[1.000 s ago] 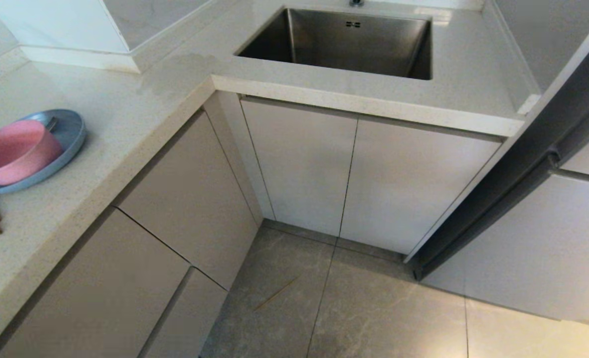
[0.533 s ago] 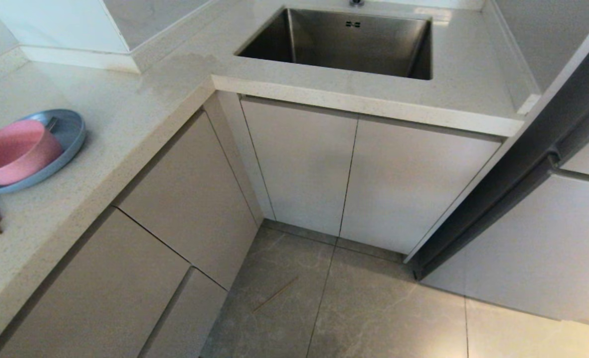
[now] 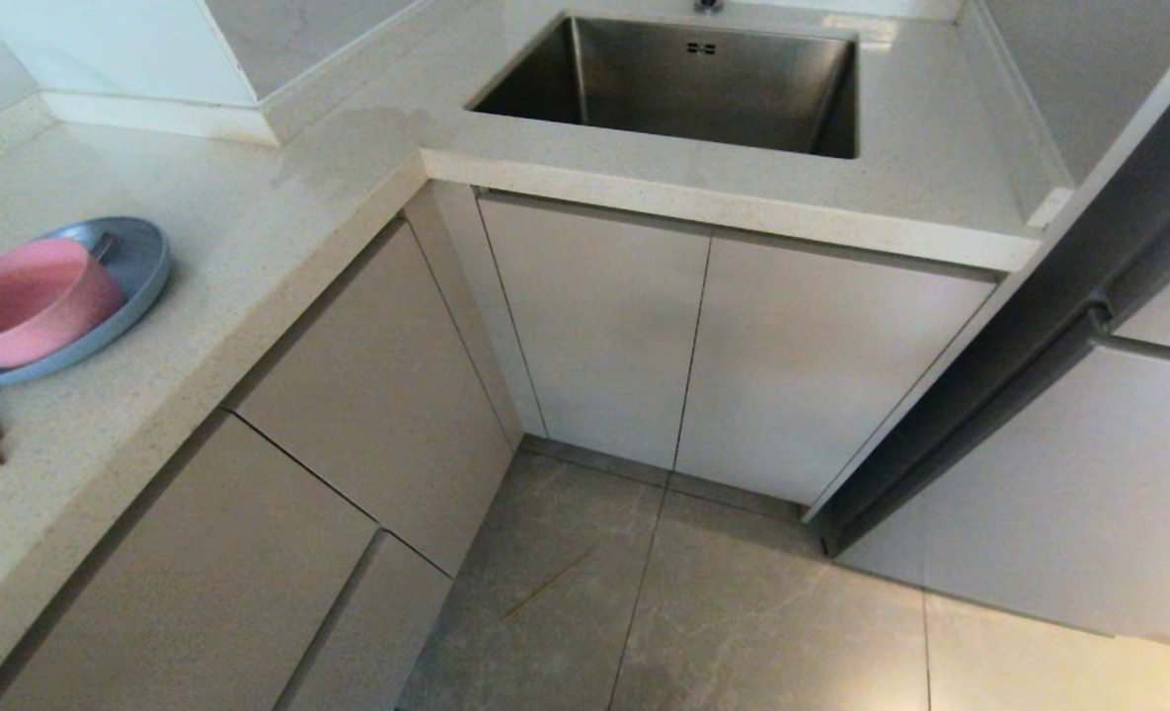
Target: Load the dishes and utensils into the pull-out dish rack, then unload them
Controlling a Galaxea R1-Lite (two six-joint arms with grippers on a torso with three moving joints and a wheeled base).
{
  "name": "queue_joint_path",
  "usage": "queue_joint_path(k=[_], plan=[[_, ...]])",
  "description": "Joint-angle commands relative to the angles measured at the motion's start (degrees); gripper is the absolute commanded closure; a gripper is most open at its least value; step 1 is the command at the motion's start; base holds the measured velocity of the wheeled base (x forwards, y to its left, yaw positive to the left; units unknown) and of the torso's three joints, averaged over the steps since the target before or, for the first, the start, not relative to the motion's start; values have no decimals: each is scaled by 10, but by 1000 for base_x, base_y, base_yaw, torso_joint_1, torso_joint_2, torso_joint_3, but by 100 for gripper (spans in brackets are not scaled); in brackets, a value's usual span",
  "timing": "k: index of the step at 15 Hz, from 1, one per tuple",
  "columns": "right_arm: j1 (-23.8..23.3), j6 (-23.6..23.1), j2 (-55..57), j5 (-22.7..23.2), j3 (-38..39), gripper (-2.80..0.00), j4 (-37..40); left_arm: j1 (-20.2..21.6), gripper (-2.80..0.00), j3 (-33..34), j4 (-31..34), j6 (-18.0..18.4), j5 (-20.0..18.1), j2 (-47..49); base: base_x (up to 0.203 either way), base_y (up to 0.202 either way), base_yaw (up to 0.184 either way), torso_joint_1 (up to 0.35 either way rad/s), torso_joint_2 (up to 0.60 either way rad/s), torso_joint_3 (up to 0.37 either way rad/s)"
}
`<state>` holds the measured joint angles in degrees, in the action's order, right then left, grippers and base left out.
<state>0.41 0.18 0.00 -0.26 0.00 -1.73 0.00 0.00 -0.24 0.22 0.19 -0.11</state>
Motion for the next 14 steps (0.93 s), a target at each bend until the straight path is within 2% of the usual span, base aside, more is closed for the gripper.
queue_joint_path(k=[1,5,14], plan=[[0,0,0,0,5,0,0,0,0,1,0,0,1,2,0,0,0,0,0,0],[0,0,0,0,5,0,0,0,0,1,0,0,1,2,0,0,0,-1,1,52],[0,0,0,0,4,0,0,0,0,1,0,0,1,2,0,0,0,0,1,192]])
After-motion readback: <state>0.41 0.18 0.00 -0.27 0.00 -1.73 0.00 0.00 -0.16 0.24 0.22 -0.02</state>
